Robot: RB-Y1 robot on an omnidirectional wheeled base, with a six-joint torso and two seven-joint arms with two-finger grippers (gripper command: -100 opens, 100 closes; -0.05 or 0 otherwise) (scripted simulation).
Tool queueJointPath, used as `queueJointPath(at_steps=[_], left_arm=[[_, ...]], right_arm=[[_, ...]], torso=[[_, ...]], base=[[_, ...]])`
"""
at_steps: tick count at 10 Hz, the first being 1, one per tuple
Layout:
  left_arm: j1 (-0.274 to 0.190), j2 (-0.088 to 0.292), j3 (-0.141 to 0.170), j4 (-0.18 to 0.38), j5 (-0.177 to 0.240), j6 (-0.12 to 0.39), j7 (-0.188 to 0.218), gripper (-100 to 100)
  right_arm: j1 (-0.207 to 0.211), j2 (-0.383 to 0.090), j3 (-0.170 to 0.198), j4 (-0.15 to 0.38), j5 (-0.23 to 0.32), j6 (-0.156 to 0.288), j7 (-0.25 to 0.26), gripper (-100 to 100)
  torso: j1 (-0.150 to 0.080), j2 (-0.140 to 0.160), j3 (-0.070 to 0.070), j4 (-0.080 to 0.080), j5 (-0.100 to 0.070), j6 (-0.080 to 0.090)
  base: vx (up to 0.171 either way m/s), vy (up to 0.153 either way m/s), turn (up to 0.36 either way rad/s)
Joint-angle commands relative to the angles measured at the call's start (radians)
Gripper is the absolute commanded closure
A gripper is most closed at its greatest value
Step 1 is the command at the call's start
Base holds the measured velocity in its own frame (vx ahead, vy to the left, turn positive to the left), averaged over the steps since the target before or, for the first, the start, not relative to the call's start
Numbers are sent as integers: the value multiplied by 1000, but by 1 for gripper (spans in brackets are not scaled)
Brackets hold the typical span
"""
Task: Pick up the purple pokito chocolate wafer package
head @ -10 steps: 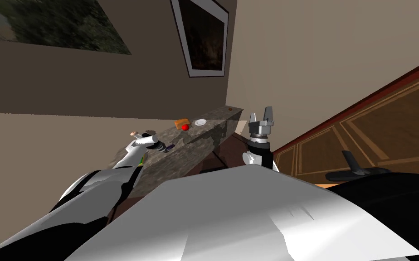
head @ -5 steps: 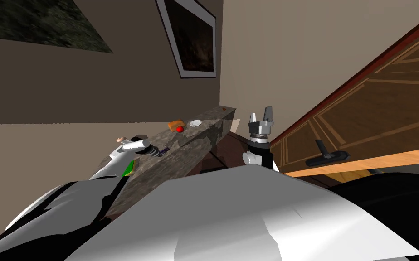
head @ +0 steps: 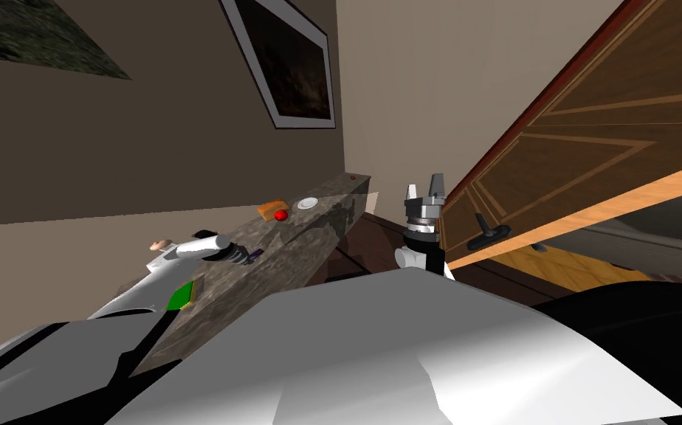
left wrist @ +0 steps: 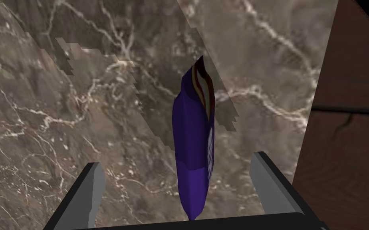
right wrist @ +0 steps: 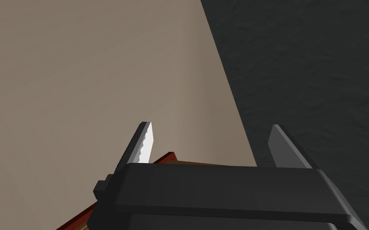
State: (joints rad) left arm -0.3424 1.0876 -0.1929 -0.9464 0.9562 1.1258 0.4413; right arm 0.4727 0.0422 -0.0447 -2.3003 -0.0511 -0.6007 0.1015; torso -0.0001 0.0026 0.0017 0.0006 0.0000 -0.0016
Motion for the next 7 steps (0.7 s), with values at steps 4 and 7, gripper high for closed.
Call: queueJointPath(at_steps=[4, 7], left_arm=[[26, 21, -1, -9, 23, -4, 5, 100], [26, 21, -1, -8, 23, -4, 5, 100]], right_arm=[[0, 0, 0, 0, 0, 0, 0, 0], [0, 0, 0, 0, 0, 0, 0, 0]], torso=[[1, -2, -1, 0, 0, 0], [2, -2, -1, -1, 1, 0]], base=[[-4, -2, 3], [0, 0, 0]])
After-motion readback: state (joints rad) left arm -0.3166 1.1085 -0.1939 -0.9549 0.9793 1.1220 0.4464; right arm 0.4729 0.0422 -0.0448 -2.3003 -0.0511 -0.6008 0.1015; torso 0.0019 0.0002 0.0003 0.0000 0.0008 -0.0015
